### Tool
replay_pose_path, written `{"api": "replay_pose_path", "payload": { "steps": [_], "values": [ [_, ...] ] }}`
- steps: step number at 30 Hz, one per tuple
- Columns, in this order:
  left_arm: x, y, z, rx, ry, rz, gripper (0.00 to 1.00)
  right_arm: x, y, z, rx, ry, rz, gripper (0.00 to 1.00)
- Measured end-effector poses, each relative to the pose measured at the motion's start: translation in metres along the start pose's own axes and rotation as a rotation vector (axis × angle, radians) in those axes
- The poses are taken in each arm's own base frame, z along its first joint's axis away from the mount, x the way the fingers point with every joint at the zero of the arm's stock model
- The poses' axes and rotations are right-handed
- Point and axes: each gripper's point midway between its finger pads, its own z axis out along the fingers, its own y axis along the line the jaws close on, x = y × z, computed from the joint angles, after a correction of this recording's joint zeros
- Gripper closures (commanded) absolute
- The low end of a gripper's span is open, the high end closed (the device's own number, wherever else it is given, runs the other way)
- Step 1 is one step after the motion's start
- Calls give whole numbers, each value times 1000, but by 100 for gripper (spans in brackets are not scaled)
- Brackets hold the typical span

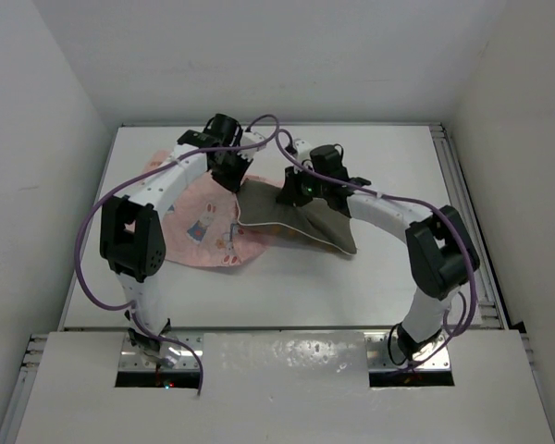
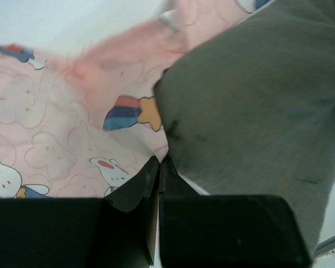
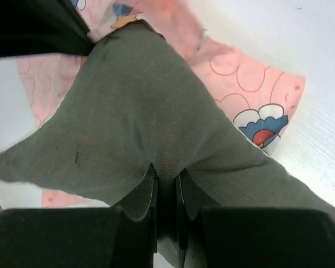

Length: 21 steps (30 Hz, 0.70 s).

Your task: Put the pillow into the pillowcase

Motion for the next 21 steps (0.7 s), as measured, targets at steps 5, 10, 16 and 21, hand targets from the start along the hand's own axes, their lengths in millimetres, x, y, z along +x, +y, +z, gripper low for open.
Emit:
{"api": "replay_pose_path", "payload": {
  "steps": [5,10,16,21],
  "values": [
    [5,-11,0,64,12,44,100,-7,-11,18,63,2,34,100],
    [15,-29,7,145,32,131,100,-14,-29,33,152,-3,120,100],
    [11,-63,6,298,-9,211,100,-16,-42,36,291,-36,187,100],
    [6,-86,-5,431,-52,231,100,-8,-52,38,424,-51,262,100]
  ]
}}
